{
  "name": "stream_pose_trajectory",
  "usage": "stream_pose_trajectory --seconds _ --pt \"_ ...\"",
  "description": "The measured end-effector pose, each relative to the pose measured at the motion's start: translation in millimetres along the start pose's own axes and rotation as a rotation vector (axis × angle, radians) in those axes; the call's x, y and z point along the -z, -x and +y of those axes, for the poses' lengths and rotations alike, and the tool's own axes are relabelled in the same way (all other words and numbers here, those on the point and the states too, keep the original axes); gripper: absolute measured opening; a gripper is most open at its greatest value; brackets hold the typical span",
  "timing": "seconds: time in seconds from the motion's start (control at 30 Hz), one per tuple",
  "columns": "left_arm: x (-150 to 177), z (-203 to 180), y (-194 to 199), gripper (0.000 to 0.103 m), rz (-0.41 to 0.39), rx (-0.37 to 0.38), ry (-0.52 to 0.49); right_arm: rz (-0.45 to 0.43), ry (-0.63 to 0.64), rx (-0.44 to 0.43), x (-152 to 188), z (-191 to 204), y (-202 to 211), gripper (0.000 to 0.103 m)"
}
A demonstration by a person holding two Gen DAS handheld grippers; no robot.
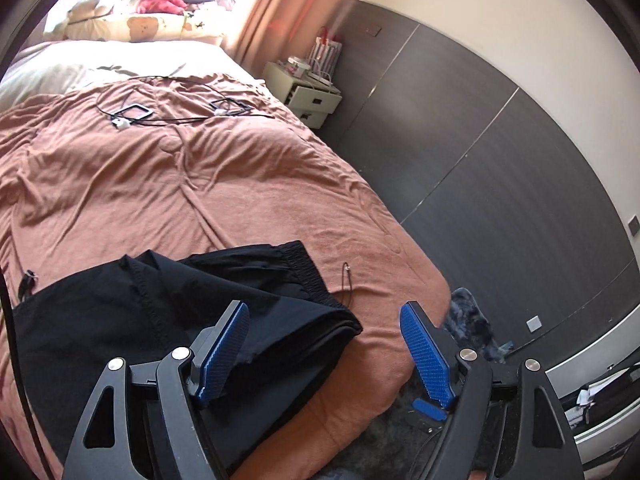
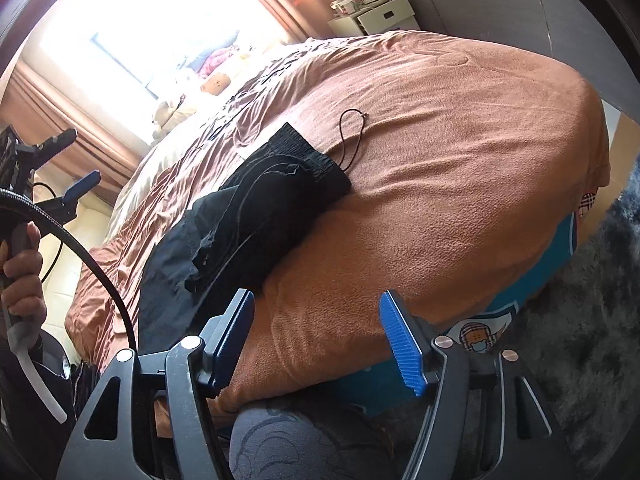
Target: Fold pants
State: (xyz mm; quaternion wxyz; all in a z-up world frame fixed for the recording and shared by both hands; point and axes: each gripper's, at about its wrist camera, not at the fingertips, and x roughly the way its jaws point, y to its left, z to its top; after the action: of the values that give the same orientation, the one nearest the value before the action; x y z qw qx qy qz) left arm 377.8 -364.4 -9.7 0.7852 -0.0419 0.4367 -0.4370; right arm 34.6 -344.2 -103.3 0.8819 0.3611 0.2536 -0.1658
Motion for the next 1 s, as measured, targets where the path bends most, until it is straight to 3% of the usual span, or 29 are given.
stream_pose_trajectory --seconds 0.23,0.6,0.93,1.0 --pt "38 49 46 0.080 -0.062 -0.107 0.057 0.011 0.132 0.002 -13 22 -7 0.064" --pt "98 122 98 0.080 -0.135 -0.220 0.238 0.032 0.391 0.017 -34 70 -30 0.064" --pt "156 179 128 0.079 -0.161 -0.271 0.429 0.067 0.560 -0.016 -34 120 -62 0.064" --pt "165 185 132 0.079 -0.171 -0.274 0.452 0.075 0.585 -0.022 -32 130 -71 0.057"
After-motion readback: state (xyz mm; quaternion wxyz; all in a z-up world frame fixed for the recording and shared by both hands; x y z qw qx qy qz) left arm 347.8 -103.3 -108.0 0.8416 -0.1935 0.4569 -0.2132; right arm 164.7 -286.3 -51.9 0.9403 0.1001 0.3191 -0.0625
